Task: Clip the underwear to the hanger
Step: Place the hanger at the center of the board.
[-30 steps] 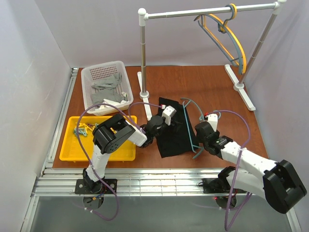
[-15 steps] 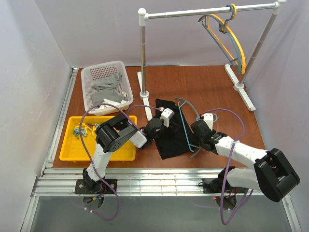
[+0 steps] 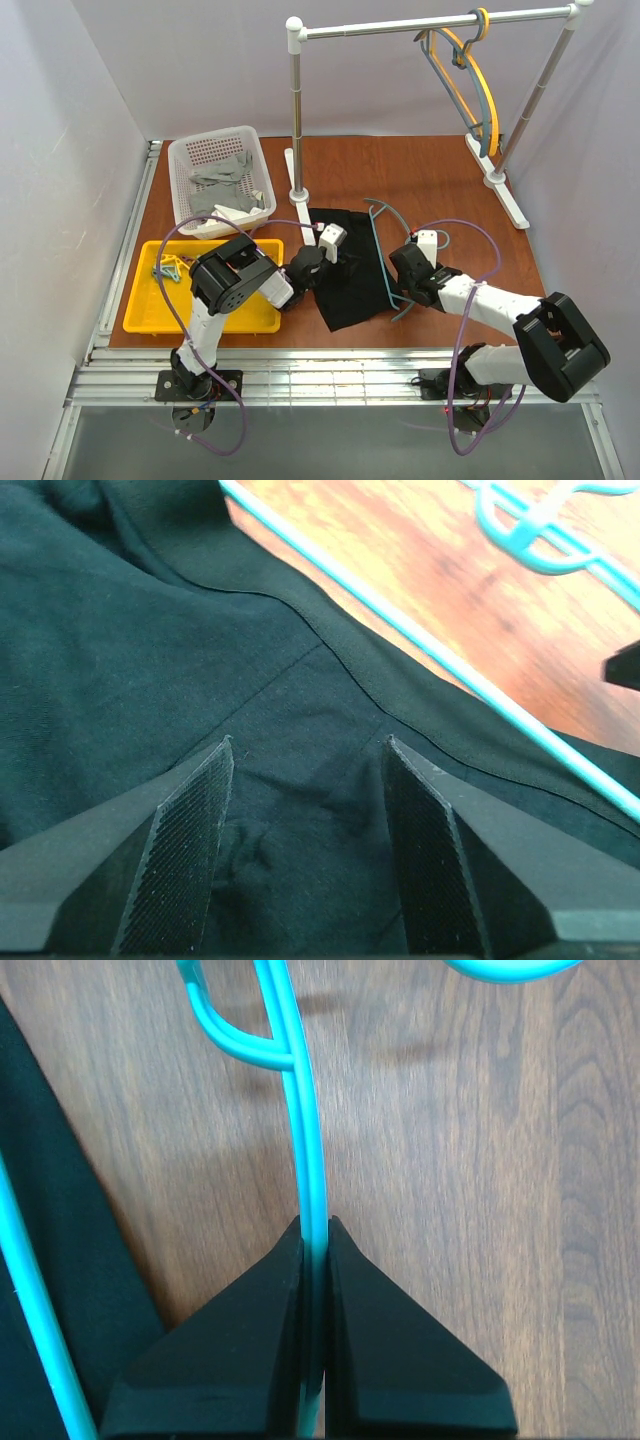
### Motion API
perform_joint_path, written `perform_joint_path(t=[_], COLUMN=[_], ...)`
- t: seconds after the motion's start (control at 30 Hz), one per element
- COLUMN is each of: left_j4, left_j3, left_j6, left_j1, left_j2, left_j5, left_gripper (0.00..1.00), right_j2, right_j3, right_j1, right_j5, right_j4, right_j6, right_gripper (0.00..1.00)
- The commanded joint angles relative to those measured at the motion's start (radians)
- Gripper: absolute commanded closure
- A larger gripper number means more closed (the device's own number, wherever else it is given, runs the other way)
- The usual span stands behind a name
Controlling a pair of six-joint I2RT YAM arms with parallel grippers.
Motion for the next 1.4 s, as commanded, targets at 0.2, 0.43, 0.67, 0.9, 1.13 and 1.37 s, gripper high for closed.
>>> perform_joint_path(t=[0.2, 0.43, 0.67, 0.9, 1.13, 1.37], left_j4=[-0.112, -0.156, -0.14, -0.185, -0.244, -0.206], left_j3=[-0.085, -0.114, -0.148, -0.128, -0.153, -0.194], left_j6=[0.018, 0.073, 0.095, 0.106, 0.123, 0.046], left_j1=[0.077, 0.083, 0.084, 0.084, 0.084, 0.08], left_j2=[-0.052, -0.146, -0.226, -0.321, -0.447, -0.454], left_j5=[-0.026, -0.038, -0.019, -0.02, -0.055, 0.067], left_gripper=[0.46, 0.45, 0.44, 0.44, 0.42, 0.42], right_j2=[-0.012, 0.02, -0.095, -0.156, -0.09, -0.054], right_j3=[0.036, 0.059, 0.033, -0.007, -0.015, -0.033], right_j1=[0.004, 0.002, 0.004, 0.005, 0.004, 0.01], right_j5=[0.03, 0.026, -0.002, -0.099, -0.147, -0.209], right_j4=[-0.008, -0.029, -0.005, 0.066, 0.115, 0.201], right_j6=[-0.005, -0.008, -0.048, -0.086, -0.089, -0.105], right_gripper=[0.87, 0.26, 0.27, 0.31, 0.34, 0.39])
